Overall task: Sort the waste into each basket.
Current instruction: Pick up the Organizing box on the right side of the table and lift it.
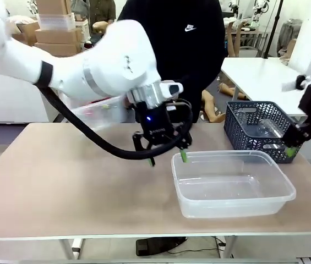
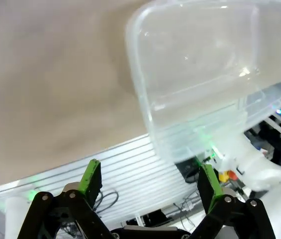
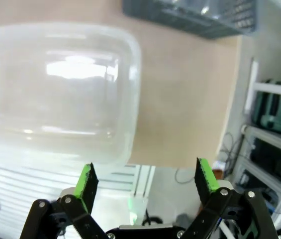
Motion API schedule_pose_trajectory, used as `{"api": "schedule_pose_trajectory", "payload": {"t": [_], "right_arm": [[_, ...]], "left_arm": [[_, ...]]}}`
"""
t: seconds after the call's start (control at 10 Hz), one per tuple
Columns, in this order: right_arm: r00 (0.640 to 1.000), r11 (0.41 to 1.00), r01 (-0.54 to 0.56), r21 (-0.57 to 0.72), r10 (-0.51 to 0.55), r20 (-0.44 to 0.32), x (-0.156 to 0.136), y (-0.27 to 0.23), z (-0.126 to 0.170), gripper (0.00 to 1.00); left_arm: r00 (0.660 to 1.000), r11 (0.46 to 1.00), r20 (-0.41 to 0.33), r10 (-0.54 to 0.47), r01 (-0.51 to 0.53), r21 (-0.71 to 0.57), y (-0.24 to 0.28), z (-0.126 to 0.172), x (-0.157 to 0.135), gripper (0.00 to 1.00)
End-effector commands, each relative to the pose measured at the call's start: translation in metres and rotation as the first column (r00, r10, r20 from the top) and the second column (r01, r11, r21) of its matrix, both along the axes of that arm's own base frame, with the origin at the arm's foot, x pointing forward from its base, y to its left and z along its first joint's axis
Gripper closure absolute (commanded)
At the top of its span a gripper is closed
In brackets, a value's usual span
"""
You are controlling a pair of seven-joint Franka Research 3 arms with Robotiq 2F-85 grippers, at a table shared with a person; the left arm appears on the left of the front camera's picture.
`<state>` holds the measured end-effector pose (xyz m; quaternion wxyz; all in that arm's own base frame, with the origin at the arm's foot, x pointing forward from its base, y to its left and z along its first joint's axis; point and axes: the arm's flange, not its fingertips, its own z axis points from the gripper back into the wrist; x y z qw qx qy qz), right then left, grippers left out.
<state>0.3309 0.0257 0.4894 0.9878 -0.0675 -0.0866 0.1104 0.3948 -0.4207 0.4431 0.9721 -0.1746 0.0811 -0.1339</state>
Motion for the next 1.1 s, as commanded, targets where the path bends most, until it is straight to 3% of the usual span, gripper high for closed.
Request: {"api": "schedule_pose_trajectory", "payload": {"t": [0.0,0.2,0.3,0.5,0.8,0.9,1.0], "right_arm": [[0.982,0.999,-0.032,0.016,0.034,-0.188,0.022,0.004,-0.048,0.00],[0.958,0.997,-0.056,0.054,0.069,-0.280,0.025,0.004,-0.081,0.00],[0.953,0.997,-0.055,0.048,0.066,-0.296,0.027,0.002,-0.095,0.00],[0.954,0.994,-0.029,0.104,0.059,-0.294,0.034,-0.006,-0.119,0.00],[0.968,0.988,-0.005,0.153,0.043,-0.247,0.041,-0.006,-0.126,0.00],[0.972,0.985,0.027,0.170,0.014,-0.235,0.043,-0.006,-0.121,0.59],[0.975,0.984,0.051,0.173,-0.012,-0.220,0.045,-0.007,-0.119,0.60]], "left_arm": [[0.990,0.989,0.091,0.105,-0.114,0.098,-0.028,-0.036,-0.003,0.00],[0.983,0.972,0.136,0.125,-0.149,0.182,-0.052,-0.054,-0.004,0.00],[0.991,0.965,0.092,0.097,-0.116,0.235,-0.060,-0.065,-0.001,0.00],[0.986,0.957,0.098,0.132,-0.153,0.246,-0.061,-0.069,0.002,0.00],[0.991,0.963,0.056,0.122,-0.132,0.233,-0.058,-0.066,0.003,0.00],[0.990,0.958,0.051,0.129,-0.137,0.250,-0.057,-0.067,0.004,0.60],[0.985,0.952,0.074,0.158,-0.171,0.254,-0.056,-0.067,0.003,0.60]]}}
